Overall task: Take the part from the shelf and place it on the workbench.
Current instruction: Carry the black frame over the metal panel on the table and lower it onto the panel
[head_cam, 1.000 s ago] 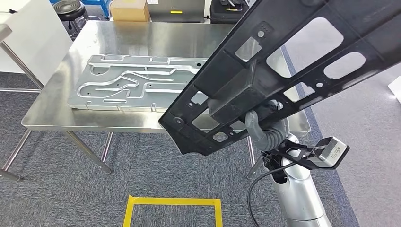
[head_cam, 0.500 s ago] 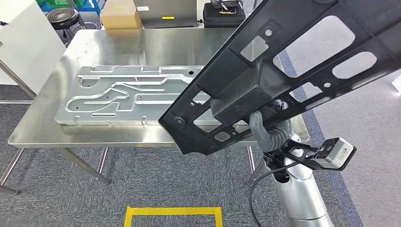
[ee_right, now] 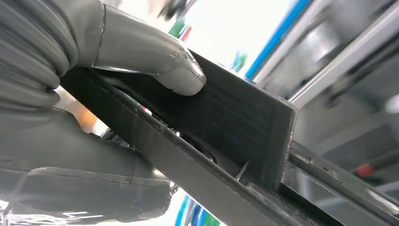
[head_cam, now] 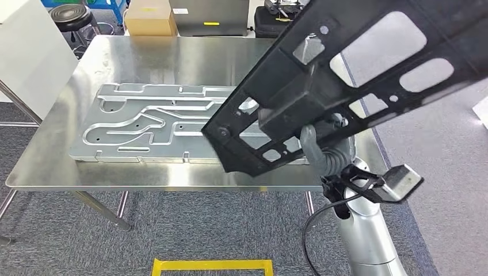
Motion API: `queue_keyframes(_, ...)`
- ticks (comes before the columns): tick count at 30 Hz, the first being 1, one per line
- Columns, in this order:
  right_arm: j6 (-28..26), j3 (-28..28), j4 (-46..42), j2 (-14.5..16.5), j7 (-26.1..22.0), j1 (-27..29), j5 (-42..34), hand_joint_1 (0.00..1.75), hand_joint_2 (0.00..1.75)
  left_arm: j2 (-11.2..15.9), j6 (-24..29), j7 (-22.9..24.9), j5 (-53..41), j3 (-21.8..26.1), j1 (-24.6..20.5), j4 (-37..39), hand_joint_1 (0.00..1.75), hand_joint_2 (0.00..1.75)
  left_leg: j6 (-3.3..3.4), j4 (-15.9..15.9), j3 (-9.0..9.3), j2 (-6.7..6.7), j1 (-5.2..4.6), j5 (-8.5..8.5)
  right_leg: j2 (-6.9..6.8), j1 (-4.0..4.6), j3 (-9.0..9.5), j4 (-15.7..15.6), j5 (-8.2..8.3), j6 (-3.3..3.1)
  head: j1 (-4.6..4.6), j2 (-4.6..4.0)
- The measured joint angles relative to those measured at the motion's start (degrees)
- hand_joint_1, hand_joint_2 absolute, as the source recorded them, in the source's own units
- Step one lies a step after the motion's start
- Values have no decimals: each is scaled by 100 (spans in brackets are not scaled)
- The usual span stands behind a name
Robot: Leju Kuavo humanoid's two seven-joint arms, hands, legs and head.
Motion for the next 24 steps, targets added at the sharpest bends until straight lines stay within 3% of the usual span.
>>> queue_keyframes(2,-1084,-53,444,-57,630,-539,1125,175,175,-2,-13,-43,-3,-1,-9,0,0,175,-4,-3,91,8,-33,-59,-8,37,188,-721,554,-103,1,0)
queue_keyframes(4,-2124,-85,1172,-150,1331,-1249,2674,175,175,-9,-42,-92,-55,-15,-38,0,0,175,-33,-11,120,5,-57,-101,-5,86,345,-1247,798,-189,3,0)
queue_keyframes(6,-2645,-27,2122,-247,1954,-1999,4187,175,175,-8,-78,-137,-135,-63,-56,0,0,175,-100,25,116,2,-72,-89,8,102,385,-1374,807,-222,5,0)
queue_keyframes(9,-2798,253,3607,-282,2646,-2967,5884,175,175,22,-104,-166,-221,-153,-101,0,0,175,-201,253,48,5,-66,-214,-6,53,484,-1450,889,-258,5,0)
queue_keyframes(12,-2649,706,4843,-115,3077,-3608,7056,175,175,27,-117,-164,-283,-234,-168,0,0,175,-280,1181,-475,7,-22,-639,-13,50,515,-1460,872,-297,4,0)
queue_keyframes(13,-2572,888,5188,-25,3158,-3728,7346,175,175,27,-118,-160,-302,-263,-178,0,0,175,-302,1449,-661,8,-8,-707,-9,55,522,-1458,859,-304,4,0)
queue_keyframes(14,-2491,1068,5503,80,3203,-3807,7585,175,175,26,-116,-155,-323,-290,-184,0,0,175,-320,1542,-771,9,3,-668,-4,58,535,-1454,842,-307,4,0)
queue_keyframes(15,-2406,1233,5790,195,3200,-3860,7778,175,175,25,-108,-150,-341,-315,-188,0,0,175,-329,1406,-776,10,12,-508,2,59,554,-1448,821,-303,4,0)
queue_keyframes(17,-2284,1503,6258,426,3105,-3906,7997,175,175,26,-82,-150,-370,-365,-197,0,0,175,-326,676,-555,11,21,-4,7,58,600,-1429,768,-284,5,0)
queue_keyframes(19,-2173,1726,6648,648,2910,-3925,8077,175,175,26,-34,-167,-403,-414,-214,0,0,175,-282,91,-368,14,-2,238,8,68,605,-1412,735,-247,4,0)
queue_keyframes(21,-2105,1907,6983,829,2692,-3878,8087,175,175,24,31,-206,-431,-455,-231,0,0,175,-211,-28,-335,11,-26,242,4,81,595,-1412,718,-193,3,0)
queue_keyframes(24,-2132,2054,7324,1008,2474,-3730,8055,175,175,8,115,-267,-449,-515,-250,0,0,175,-130,-63,-288,7,20,298,-9,92,565,-1301,606,-107,4,0)
